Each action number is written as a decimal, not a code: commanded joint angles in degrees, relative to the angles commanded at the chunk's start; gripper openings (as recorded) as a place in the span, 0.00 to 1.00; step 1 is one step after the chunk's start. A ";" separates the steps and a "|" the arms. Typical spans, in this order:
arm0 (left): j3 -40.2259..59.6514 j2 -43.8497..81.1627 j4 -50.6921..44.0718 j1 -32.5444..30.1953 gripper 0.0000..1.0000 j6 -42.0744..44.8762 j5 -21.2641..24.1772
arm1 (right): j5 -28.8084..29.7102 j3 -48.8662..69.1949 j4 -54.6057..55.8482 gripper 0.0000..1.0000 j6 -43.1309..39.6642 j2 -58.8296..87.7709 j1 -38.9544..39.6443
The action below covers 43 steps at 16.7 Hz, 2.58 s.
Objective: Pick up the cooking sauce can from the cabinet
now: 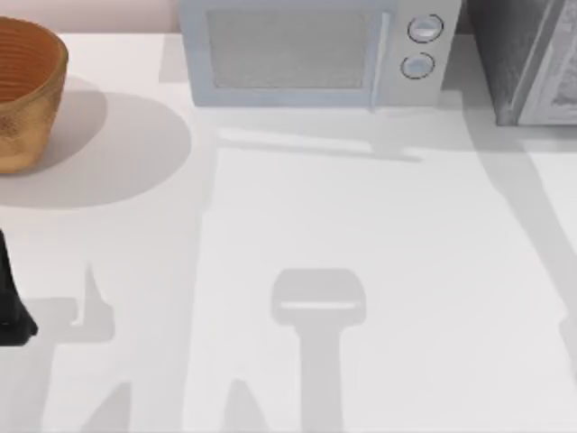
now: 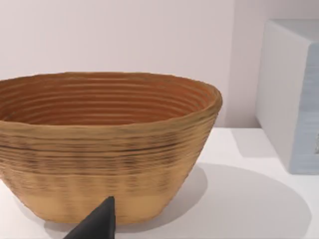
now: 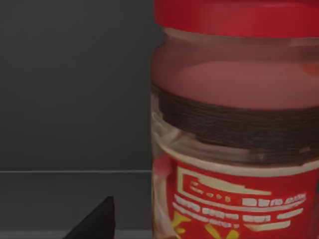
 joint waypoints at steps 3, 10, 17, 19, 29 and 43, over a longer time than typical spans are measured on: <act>0.00 0.00 0.00 0.00 1.00 0.00 0.00 | -0.34 2.29 -0.16 1.00 0.00 1.97 -0.23; 0.00 0.00 0.00 0.00 1.00 0.00 0.00 | -2.04 14.50 -1.28 1.00 -0.03 12.95 -2.06; 0.00 0.00 0.00 0.00 1.00 0.00 0.00 | -2.17 15.37 -1.36 0.85 -0.04 13.75 -2.21; 0.00 0.00 0.00 0.00 1.00 0.00 0.00 | -2.17 15.37 -1.36 0.70 -0.04 13.75 -2.21; 0.00 0.00 0.00 0.00 1.00 0.00 0.00 | -2.17 15.37 -1.36 0.00 -0.04 13.75 -2.21; 0.00 0.00 0.00 0.00 1.00 0.00 0.00 | 2.07 14.16 -8.05 0.00 0.09 5.43 1.41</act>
